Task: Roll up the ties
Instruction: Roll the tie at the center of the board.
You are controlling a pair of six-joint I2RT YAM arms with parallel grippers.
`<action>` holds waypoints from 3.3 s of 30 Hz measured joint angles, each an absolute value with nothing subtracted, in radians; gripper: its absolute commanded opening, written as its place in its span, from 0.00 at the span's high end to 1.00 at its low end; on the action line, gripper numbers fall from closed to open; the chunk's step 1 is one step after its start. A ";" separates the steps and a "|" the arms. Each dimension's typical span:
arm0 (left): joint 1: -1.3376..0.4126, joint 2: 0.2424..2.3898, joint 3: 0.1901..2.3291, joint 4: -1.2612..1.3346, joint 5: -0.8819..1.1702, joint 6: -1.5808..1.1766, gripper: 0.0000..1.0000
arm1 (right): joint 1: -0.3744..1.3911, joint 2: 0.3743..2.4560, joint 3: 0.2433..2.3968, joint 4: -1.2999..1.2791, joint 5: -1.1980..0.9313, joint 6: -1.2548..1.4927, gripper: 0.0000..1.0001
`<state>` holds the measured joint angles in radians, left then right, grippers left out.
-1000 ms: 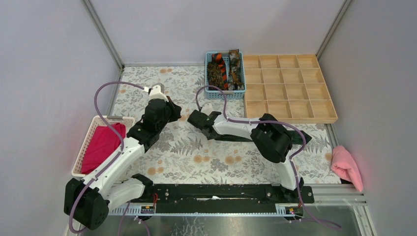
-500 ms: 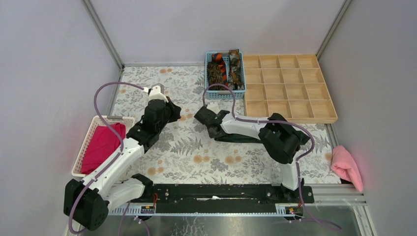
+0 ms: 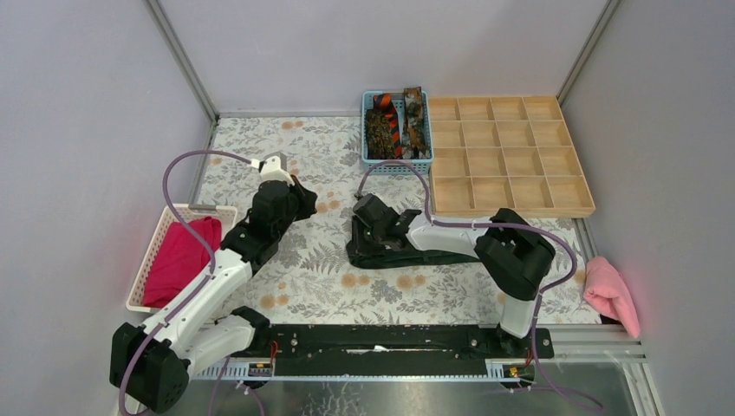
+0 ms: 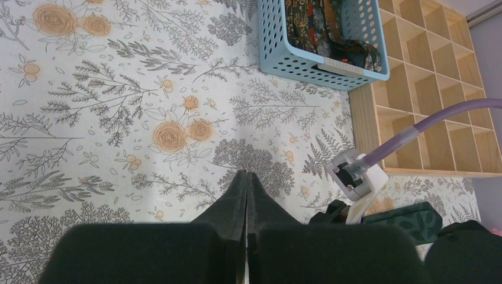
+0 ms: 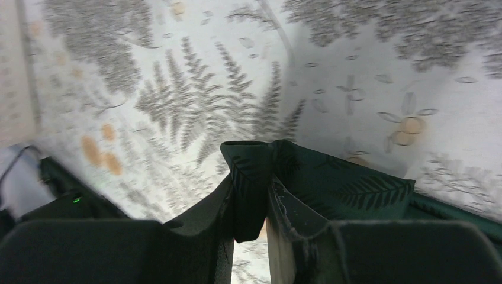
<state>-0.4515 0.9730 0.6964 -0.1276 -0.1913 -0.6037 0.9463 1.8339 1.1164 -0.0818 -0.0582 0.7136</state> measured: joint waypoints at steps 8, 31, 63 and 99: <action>-0.451 1.033 0.672 -0.065 -0.140 -0.603 1.00 | 0.950 1.710 0.926 0.161 -0.178 0.808 0.73; -0.437 1.680 0.621 0.511 0.748 -0.703 1.00 | 0.952 1.534 0.745 0.244 -0.147 0.736 0.73; -0.448 1.834 0.682 0.561 1.077 -0.657 1.00 | 0.953 1.347 0.646 0.191 0.004 0.699 0.73; -0.490 1.837 0.714 0.521 1.100 -0.609 1.00 | 0.881 1.234 0.558 0.138 0.084 0.712 0.75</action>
<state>-0.4904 1.8370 0.7143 0.5205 1.1000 -0.6094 0.8806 1.2343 0.5575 0.1383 0.0845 0.7124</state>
